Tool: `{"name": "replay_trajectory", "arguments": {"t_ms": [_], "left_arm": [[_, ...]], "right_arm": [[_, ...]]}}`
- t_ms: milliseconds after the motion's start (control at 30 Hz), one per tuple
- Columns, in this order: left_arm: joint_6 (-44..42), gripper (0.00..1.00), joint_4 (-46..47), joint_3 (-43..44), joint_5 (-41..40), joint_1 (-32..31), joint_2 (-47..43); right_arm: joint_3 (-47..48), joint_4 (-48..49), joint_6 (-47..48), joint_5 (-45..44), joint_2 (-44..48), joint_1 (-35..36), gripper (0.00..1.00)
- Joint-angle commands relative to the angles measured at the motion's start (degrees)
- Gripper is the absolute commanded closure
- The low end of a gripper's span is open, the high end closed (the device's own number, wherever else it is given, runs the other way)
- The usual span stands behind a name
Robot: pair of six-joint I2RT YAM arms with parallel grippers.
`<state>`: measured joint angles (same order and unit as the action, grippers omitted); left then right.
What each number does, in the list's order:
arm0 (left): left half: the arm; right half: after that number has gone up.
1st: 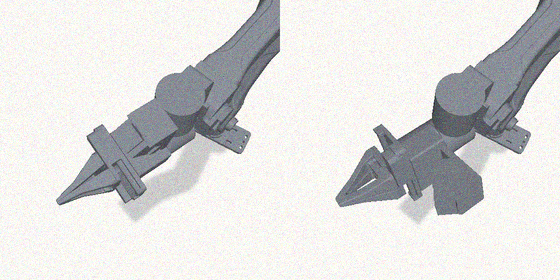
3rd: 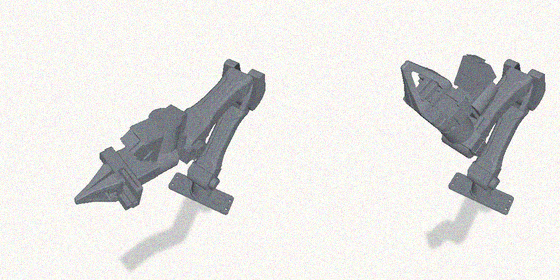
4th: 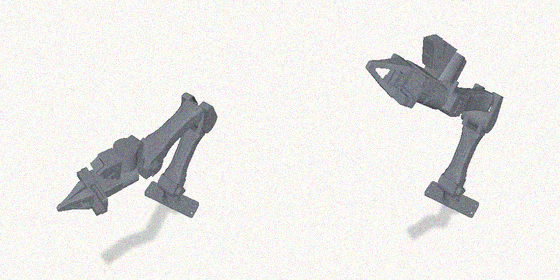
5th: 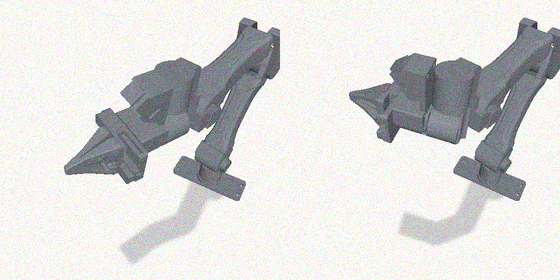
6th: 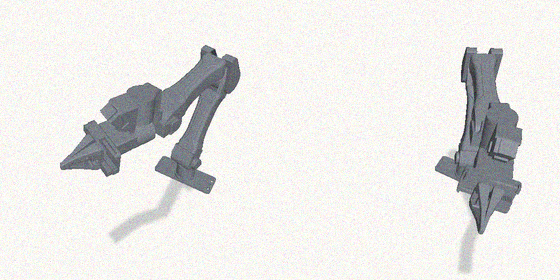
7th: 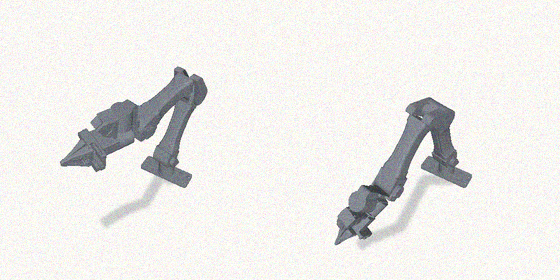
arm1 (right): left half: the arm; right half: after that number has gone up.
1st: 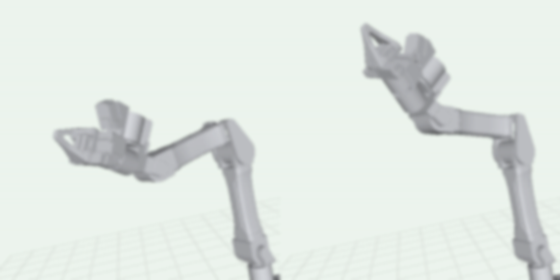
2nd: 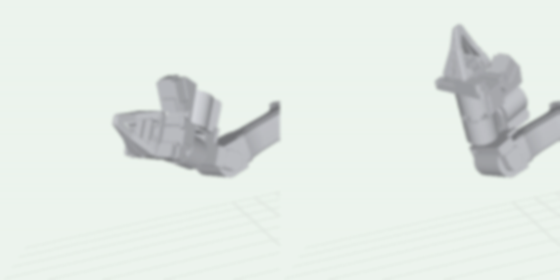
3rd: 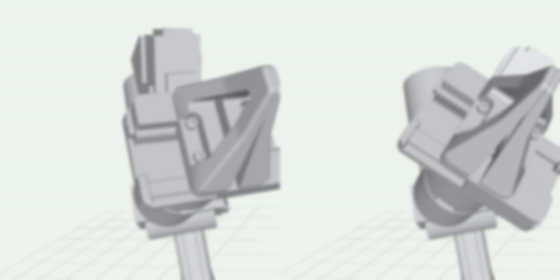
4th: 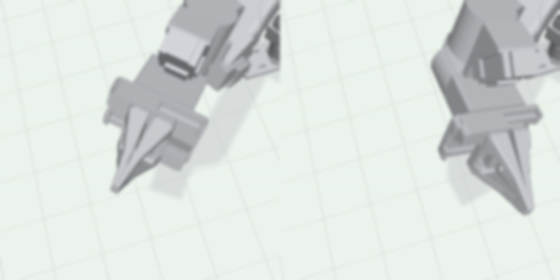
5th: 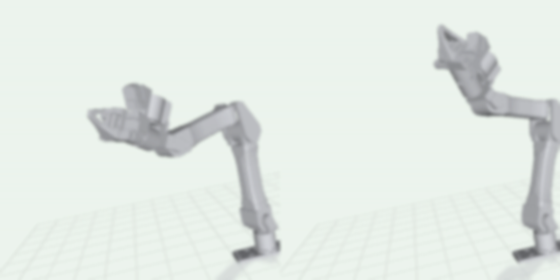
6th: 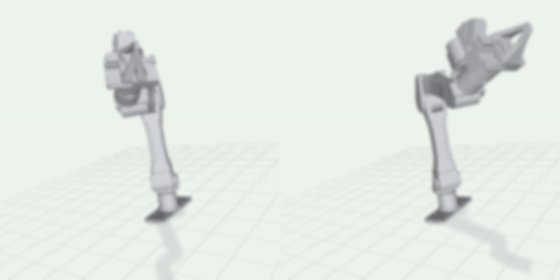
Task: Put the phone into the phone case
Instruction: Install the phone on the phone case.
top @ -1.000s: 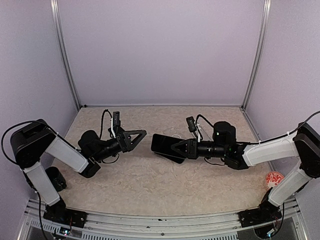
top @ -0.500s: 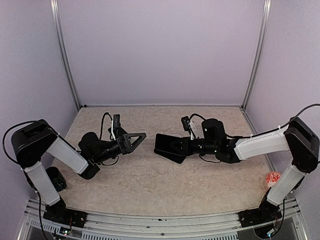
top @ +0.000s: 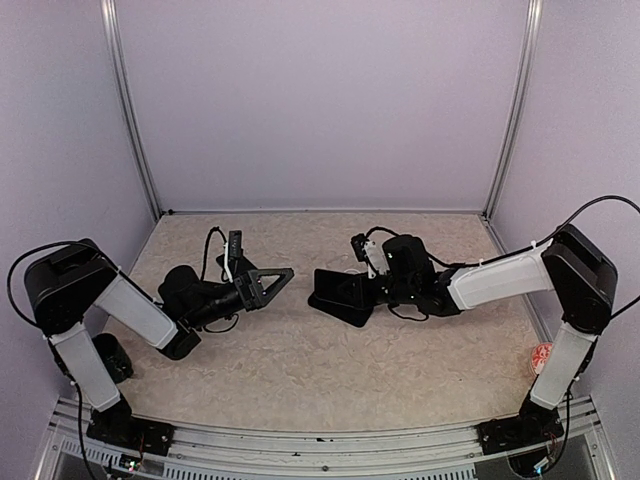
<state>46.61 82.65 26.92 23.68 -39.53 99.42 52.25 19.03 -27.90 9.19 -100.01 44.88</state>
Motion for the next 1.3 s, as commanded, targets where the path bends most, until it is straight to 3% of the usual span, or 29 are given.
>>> {"name": "replay_trajectory", "arguments": {"t_ms": [0, 900, 1100, 1267], "left_arm": [[0.2, 0.01, 1.2, -0.3, 0.5, -0.4, 0.7], [0.6, 0.01, 1.4, -0.7, 0.9, 0.2, 1.2], [1.1, 0.01, 0.6, -0.6, -1.0, 0.2, 2.3], [1.4, 0.01, -2.7, 0.0, -4.6, 0.2, 3.1]], "right_arm": [[3.0, 0.1, 2.1, -1.6, -2.5, -0.9, 1.0], [2.8, -2.5, 1.8, 15.7, -3.5, -1.1, 1.0], [3.0, -5.0, 0.1, 15.8, -2.3, -1.5, 1.0], [6.5, -8.3, -3.6, 22.7, -4.6, -5.1, 1.0]]}}
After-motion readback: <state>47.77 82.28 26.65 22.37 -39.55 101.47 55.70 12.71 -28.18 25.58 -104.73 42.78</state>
